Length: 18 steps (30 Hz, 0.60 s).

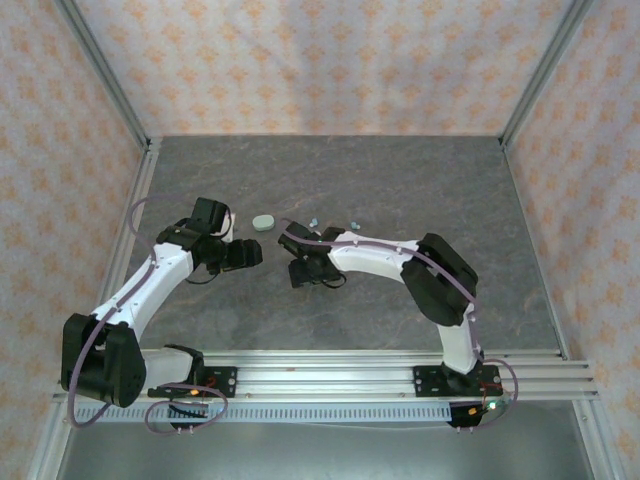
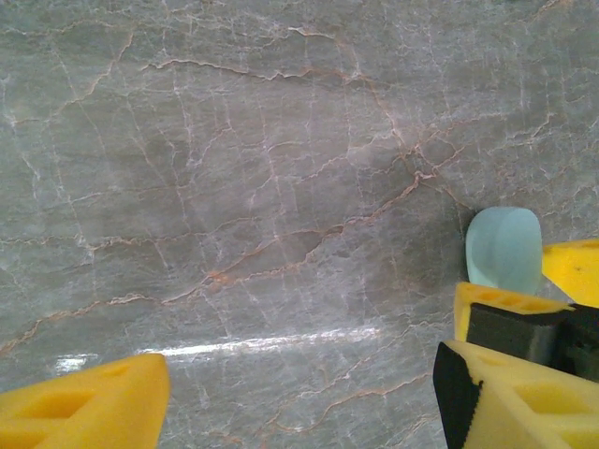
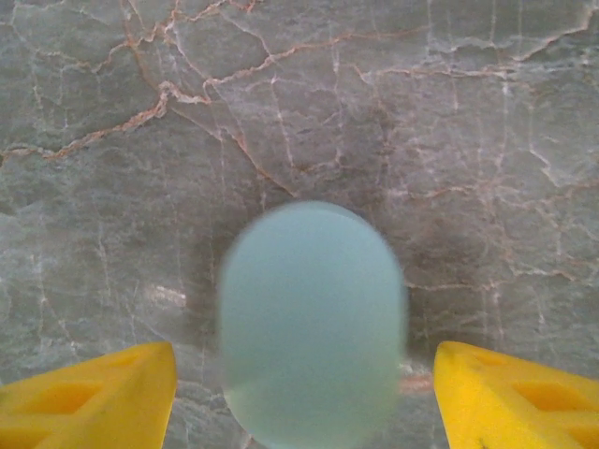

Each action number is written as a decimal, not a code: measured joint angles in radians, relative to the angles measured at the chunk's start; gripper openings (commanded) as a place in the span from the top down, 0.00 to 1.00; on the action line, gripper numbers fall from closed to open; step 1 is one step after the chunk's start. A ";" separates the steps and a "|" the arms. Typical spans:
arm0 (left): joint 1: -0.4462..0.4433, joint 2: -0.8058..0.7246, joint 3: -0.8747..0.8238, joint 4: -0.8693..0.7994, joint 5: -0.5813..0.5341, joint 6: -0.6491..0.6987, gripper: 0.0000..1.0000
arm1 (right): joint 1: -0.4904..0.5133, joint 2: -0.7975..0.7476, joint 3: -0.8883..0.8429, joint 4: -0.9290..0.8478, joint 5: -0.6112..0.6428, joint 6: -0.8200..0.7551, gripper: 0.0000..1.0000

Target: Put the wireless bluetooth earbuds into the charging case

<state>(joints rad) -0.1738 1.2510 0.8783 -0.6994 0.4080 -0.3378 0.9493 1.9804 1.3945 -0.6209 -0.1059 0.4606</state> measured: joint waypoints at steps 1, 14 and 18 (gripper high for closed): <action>0.000 0.000 0.000 0.000 0.000 0.000 0.25 | 0.000 0.007 0.002 0.000 -0.002 0.000 0.27; 0.000 0.000 0.000 0.000 0.019 0.027 0.26 | 0.000 0.031 0.012 -0.008 0.010 -0.078 0.49; 0.000 -0.001 0.001 0.000 0.039 0.043 0.26 | 0.000 0.031 0.012 -0.008 0.013 -0.146 0.62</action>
<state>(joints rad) -0.1738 1.2499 0.8791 -0.6994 0.4473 -0.2947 0.9493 2.0109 1.4067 -0.6285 -0.0925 0.3149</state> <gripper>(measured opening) 0.737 0.427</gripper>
